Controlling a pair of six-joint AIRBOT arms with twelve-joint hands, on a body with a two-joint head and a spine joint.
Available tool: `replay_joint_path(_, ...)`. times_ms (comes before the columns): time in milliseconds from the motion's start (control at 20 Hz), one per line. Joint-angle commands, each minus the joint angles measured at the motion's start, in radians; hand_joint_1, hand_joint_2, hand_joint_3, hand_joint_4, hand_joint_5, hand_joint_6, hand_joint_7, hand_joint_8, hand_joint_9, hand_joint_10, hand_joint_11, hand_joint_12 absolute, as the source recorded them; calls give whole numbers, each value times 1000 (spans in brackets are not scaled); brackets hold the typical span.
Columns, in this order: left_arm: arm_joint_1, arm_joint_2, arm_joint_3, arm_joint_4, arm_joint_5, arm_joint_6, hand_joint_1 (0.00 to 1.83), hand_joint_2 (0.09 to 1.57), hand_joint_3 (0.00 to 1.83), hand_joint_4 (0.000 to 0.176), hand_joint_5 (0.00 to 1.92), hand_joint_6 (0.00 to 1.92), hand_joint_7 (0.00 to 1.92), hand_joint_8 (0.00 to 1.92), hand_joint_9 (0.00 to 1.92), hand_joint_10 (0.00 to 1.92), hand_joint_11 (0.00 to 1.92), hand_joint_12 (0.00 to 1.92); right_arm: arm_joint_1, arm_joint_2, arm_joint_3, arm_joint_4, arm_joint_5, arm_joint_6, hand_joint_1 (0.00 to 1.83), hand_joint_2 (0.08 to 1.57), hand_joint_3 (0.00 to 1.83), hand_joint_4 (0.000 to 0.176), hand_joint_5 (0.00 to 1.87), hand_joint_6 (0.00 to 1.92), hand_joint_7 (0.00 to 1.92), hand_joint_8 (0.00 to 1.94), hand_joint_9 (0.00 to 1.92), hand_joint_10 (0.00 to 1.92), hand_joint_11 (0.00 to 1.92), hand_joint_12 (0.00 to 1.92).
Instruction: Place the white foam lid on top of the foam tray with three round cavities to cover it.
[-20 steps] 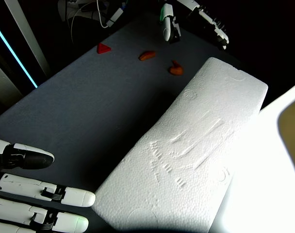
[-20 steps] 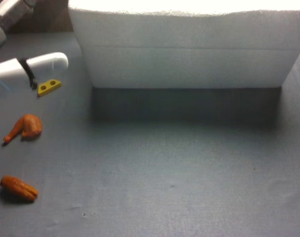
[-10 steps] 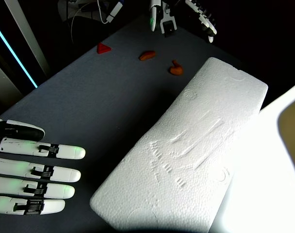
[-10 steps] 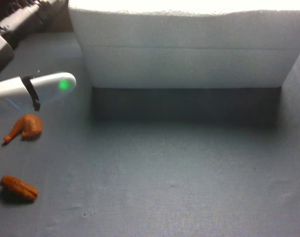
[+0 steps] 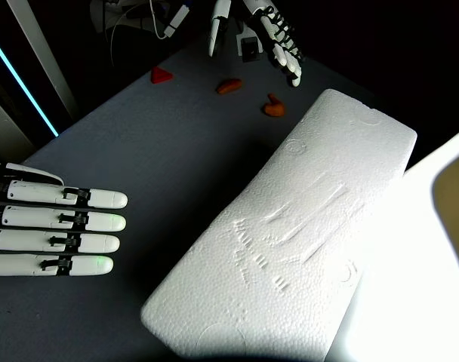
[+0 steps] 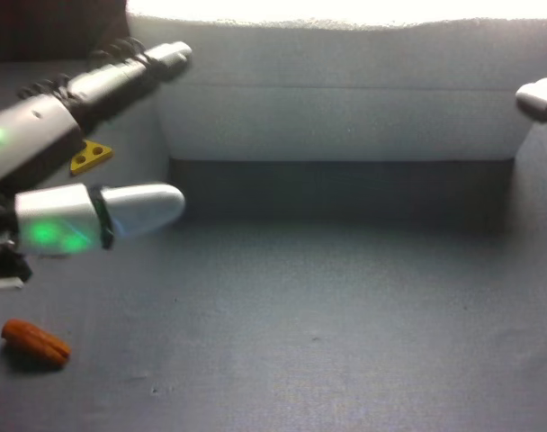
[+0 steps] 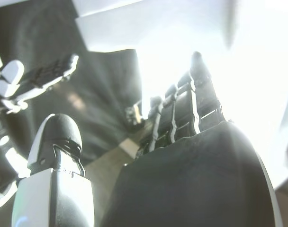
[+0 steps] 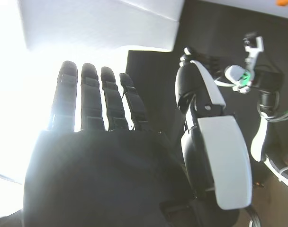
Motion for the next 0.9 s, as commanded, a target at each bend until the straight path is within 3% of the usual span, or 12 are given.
replay_joint_path(0,-18,-12,8,-4,-83,-19,382,1219,0,11,26,4,0,0,0,0,0,132,1,2,8,11,102,15,328,1267,0,0,0,0,0,0,0,0,8,4)
replay_joint_path(200,-35,-60,26,37,-47,-59,318,1231,3,3,25,0,0,0,0,0,0,0,1,-37,27,-21,76,58,368,1353,15,0,0,0,0,0,0,0,0,0)
replay_joint_path(250,-38,-65,27,43,-43,-63,294,1228,2,16,14,0,0,0,0,0,0,0,1,-39,28,-25,74,62,370,1346,10,0,0,0,0,0,0,0,0,0)
replay_joint_path(300,-45,-71,29,56,-35,-70,331,1224,0,0,33,8,0,0,0,0,0,0,1,-41,30,-31,70,67,408,1331,2,3,0,0,0,0,0,0,0,0)
replay_joint_path(350,-50,-74,30,63,-31,-71,330,1223,0,0,35,9,0,0,0,0,0,0,1,-41,29,-33,70,68,419,1312,0,27,0,0,0,0,0,0,0,0)
replay_joint_path(400,-53,-78,30,68,-30,-73,324,1220,0,0,37,9,0,0,0,0,0,0,1,-42,29,-33,70,69,400,1283,0,34,0,0,0,0,0,0,0,0)
replay_joint_path(450,-53,-83,29,69,-31,-73,272,1224,0,0,11,4,0,0,0,0,0,0,1,-43,28,-33,70,69,367,1261,0,27,0,0,0,0,0,0,0,0)
replay_joint_path(500,-50,-88,29,68,-32,-76,224,1229,2,10,1,0,0,0,0,0,0,0,1,-44,28,-33,70,70,372,1247,0,30,0,0,0,0,0,0,0,0)
replay_joint_path(550,-47,-97,30,67,-31,-83,224,1231,3,21,0,0,0,0,0,0,0,0,1,-44,26,-33,71,70,393,1247,0,40,0,0,0,0,0,0,0,0)
replay_joint_path(650,-43,-107,31,73,-30,-93,303,1231,2,15,0,0,0,0,0,0,0,0,1,-44,21,-30,73,70,396,1243,0,62,0,0,0,0,0,0,0,0)
replay_joint_path(800,-47,-111,31,78,-32,-96,325,1240,5,2,0,0,0,0,0,0,0,0,-10,-44,11,-15,98,70,424,1247,0,35,0,0,0,0,0,0,0,0)
replay_joint_path(850,-47,-110,31,78,-35,-96,327,1240,5,0,2,1,0,0,0,0,0,0,-14,-43,9,-11,105,70,421,1244,0,41,0,0,0,0,0,0,0,0)
